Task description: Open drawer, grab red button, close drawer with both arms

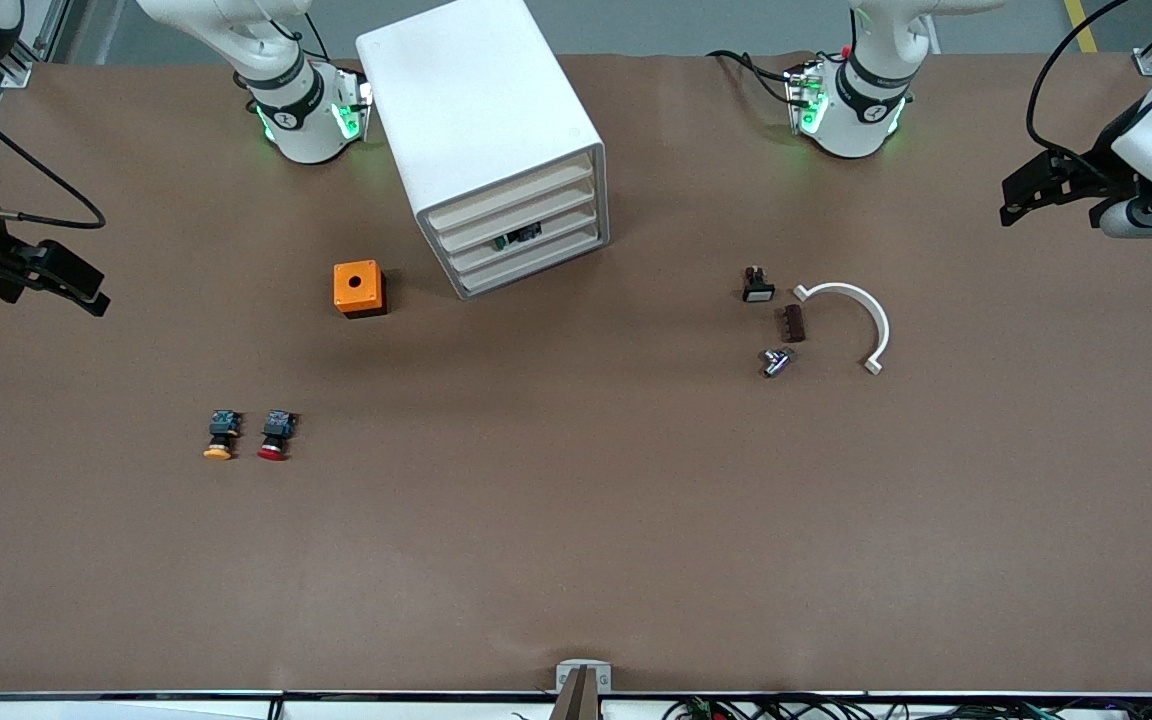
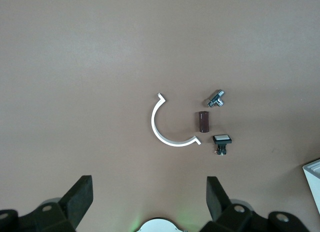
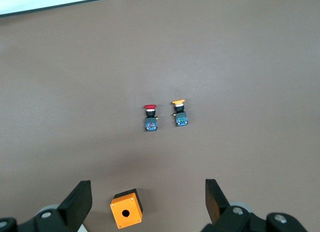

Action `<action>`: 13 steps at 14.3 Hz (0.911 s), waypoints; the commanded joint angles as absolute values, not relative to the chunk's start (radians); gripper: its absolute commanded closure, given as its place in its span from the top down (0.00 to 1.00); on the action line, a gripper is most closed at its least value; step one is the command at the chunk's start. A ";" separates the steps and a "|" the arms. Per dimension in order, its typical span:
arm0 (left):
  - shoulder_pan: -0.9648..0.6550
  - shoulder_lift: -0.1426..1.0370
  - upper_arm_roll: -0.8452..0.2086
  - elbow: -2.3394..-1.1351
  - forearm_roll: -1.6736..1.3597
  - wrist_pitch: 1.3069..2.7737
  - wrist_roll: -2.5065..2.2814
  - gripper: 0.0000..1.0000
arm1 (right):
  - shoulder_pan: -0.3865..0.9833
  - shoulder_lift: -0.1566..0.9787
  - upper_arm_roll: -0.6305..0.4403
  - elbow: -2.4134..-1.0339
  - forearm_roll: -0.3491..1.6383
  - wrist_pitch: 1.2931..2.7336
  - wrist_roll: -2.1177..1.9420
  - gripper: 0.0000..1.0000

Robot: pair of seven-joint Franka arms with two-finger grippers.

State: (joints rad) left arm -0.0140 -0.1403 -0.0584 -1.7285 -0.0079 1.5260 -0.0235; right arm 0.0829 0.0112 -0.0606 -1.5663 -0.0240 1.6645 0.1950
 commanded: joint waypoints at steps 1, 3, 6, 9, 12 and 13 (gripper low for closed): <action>-0.012 -0.149 -0.063 -1.717 -0.002 1.508 -0.017 1.00 | 0.064 0.006 -0.046 -1.554 -0.026 1.647 0.184 1.00; -0.011 -0.149 -0.061 -1.715 -0.002 1.508 -0.020 1.00 | 0.064 0.006 -0.046 -1.549 -0.026 1.647 0.184 1.00; -0.011 -0.147 -0.061 -1.715 -0.005 1.508 -0.021 1.00 | 0.063 0.006 -0.048 -1.548 -0.028 1.646 0.183 1.00; -0.011 -0.146 -0.061 -1.713 -0.005 1.508 -0.025 1.00 | 0.063 0.006 -0.049 -1.548 -0.028 1.640 0.181 1.00; -0.011 -0.146 -0.061 -1.706 -0.006 1.508 -0.023 1.00 | 0.063 0.006 -0.048 -1.548 -0.028 1.640 0.181 1.00; -0.011 -0.144 -0.061 -1.704 -0.008 1.508 -0.021 1.00 | 0.063 0.008 -0.048 -1.546 -0.029 1.640 0.179 1.00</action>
